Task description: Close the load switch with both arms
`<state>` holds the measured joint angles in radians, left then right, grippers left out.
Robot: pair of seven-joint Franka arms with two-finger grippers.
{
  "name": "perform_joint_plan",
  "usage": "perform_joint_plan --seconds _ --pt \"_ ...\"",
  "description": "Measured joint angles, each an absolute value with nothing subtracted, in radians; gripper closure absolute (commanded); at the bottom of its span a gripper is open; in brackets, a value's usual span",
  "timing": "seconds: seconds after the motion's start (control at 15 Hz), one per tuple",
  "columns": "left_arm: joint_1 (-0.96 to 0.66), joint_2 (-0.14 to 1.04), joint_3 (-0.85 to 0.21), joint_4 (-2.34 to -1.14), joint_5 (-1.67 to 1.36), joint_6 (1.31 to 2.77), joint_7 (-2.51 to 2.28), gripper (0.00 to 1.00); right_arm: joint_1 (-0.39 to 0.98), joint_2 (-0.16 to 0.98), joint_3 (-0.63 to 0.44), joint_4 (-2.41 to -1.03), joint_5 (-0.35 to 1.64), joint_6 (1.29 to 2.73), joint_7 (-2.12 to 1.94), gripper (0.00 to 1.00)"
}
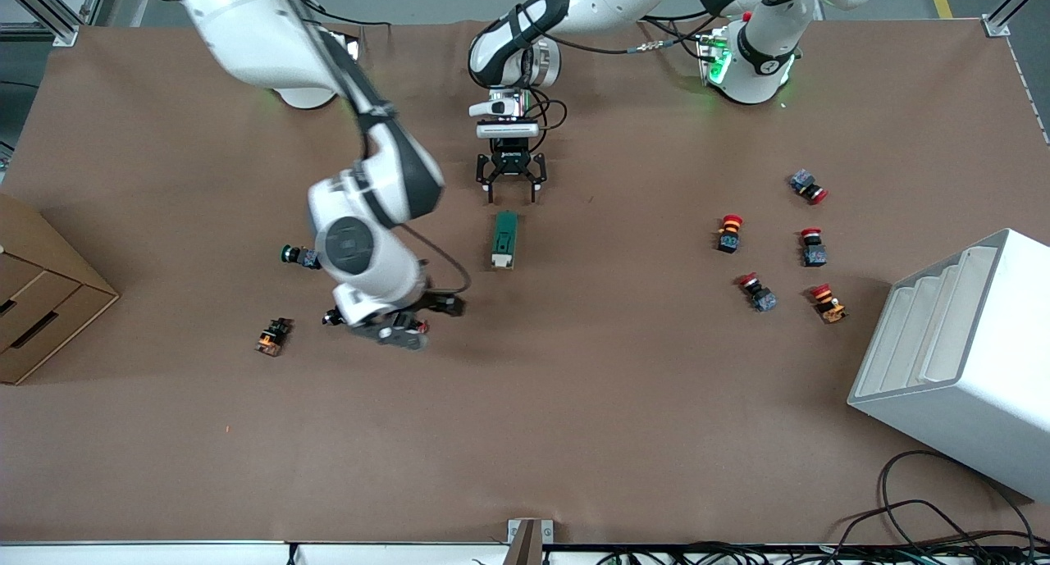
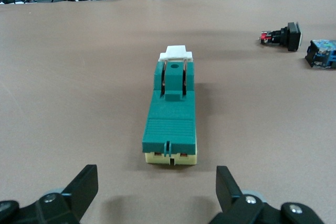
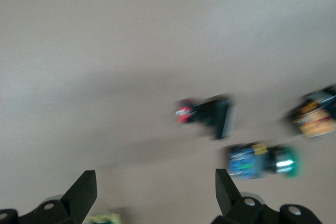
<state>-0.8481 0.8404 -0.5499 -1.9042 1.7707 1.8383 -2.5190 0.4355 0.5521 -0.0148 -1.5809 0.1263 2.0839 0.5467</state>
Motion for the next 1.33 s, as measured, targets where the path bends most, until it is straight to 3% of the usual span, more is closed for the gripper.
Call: perform_joint_plan --seconds 0.47,0.87,1.33 --pt "-0.848 0.834 -0.563 -1.825 1.645 1.838 -2.447 0.00 0.185 0.422 -0.016 -1.553 0.056 1.819 0.167 0.00" --pt "-0.847 0.813 -0.574 -1.641 1.390 1.838 -2.251 0.00 0.010 0.406 -0.016 -1.367 0.008 1.548 0.021 0.00" --pt "-0.782 0.775 -0.569 -1.379 1.064 1.836 -1.891 0.00 -0.018 0.404 -0.014 -1.266 -0.004 1.427 -0.005 0.00"
